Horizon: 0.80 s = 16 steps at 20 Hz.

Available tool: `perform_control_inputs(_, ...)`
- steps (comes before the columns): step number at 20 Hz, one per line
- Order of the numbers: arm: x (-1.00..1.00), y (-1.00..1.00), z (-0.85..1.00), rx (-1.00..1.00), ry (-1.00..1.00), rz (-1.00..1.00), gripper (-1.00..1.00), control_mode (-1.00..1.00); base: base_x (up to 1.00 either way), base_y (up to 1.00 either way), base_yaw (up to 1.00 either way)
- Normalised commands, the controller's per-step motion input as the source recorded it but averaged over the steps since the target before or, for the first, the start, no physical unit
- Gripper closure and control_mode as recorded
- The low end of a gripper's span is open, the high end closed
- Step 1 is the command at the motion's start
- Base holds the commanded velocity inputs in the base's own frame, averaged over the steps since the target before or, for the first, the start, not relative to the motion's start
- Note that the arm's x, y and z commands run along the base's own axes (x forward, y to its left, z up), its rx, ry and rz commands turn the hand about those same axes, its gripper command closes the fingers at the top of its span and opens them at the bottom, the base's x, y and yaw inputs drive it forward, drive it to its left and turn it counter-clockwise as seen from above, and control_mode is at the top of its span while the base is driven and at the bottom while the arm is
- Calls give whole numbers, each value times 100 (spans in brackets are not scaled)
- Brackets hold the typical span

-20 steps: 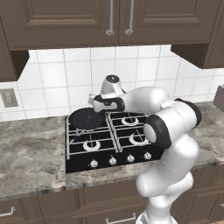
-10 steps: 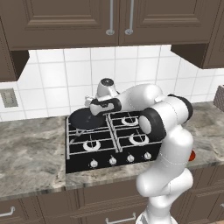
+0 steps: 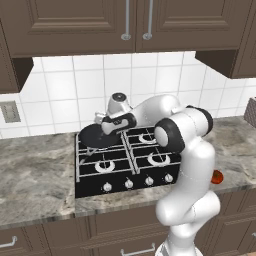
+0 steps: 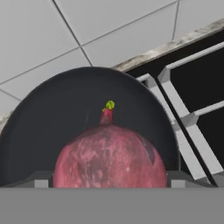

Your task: Place the pan on the rear left burner on the stove. Then place the tomato and the onion in the pan and turn on the rear left burner.

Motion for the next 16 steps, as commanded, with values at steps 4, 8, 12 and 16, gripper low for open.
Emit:
perform_control_inputs(4,16,9,-11,0,0,0,100,-100,0,0,0)
perform_control_inputs(8,4,1,-6,0,-1,0,100,-100,0,0,0)
perform_control_inputs(12,0,0,-11,0,-5,0,100,-100,0,0,0)
perform_control_inputs(16,2,0,-13,0,-6,0,100,-100,0,0,0)
